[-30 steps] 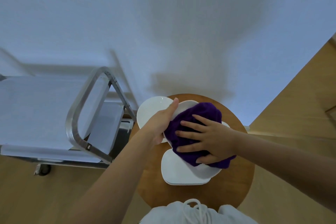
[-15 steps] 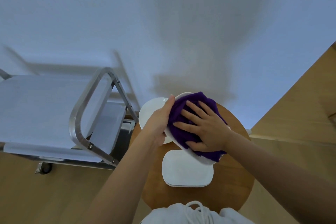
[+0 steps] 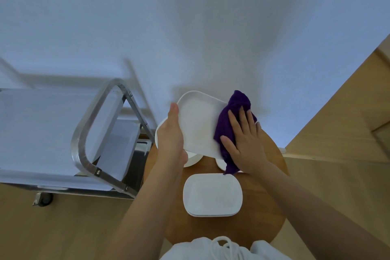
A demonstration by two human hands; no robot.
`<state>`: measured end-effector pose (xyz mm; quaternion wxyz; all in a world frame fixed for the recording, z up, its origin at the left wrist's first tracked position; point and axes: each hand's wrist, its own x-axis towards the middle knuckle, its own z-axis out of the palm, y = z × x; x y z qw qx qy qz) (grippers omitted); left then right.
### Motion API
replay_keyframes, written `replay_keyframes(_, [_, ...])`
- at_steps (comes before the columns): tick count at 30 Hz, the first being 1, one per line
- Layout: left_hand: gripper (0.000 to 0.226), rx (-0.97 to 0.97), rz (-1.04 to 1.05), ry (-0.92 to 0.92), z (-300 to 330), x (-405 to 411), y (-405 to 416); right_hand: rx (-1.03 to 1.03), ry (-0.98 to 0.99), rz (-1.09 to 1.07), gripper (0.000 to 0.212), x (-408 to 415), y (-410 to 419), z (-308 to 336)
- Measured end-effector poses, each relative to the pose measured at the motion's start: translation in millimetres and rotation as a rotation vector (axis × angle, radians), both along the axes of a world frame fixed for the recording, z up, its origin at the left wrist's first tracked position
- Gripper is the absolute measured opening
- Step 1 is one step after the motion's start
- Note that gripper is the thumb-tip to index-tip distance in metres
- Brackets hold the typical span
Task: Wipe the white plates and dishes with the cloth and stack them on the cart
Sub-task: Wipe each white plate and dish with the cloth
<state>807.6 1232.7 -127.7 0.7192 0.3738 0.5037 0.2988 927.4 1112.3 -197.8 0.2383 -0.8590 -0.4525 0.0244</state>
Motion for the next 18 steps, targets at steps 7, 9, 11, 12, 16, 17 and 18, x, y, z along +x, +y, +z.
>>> replay_keyframes(7, [0.031, -0.052, 0.041, 0.034, 1.0, 5.8, -5.0, 0.027, 0.115, -0.022, 0.088, -31.3, -2.7, -8.6])
replay_keyframes(9, [0.039, -0.092, 0.047, 0.043, -0.5, 8.6, -8.1, 0.026, 0.131, -0.024, 0.096, -39.4, -1.1, -9.0])
replay_keyframes(11, [0.045, -0.146, 0.04, 0.026, -1.3, 11.8, -14.2, 0.052, 0.128, -0.008, 0.094, -43.7, 4.6, -6.1])
replay_keyframes(12, [0.043, -0.171, 0.036, 0.008, -2.0, 14.7, -18.2, 0.054, 0.118, 0.011, 0.092, -45.1, 8.4, -3.8])
replay_keyframes(16, [0.035, -0.247, 0.025, -0.049, -4.6, 23.2, -26.7, 0.1, 0.034, 0.07, 0.079, -50.6, 21.0, 8.8])
replay_keyframes(17, [0.037, -0.266, 0.006, -0.067, -3.0, 22.1, -25.6, 0.143, 0.064, 0.08, 0.074, -49.5, 20.9, 13.1])
replay_keyframes(18, [0.039, -0.284, -0.032, -0.092, -0.4, 19.3, -22.3, 0.202, 0.138, 0.08, 0.065, -47.5, 19.1, 19.1])
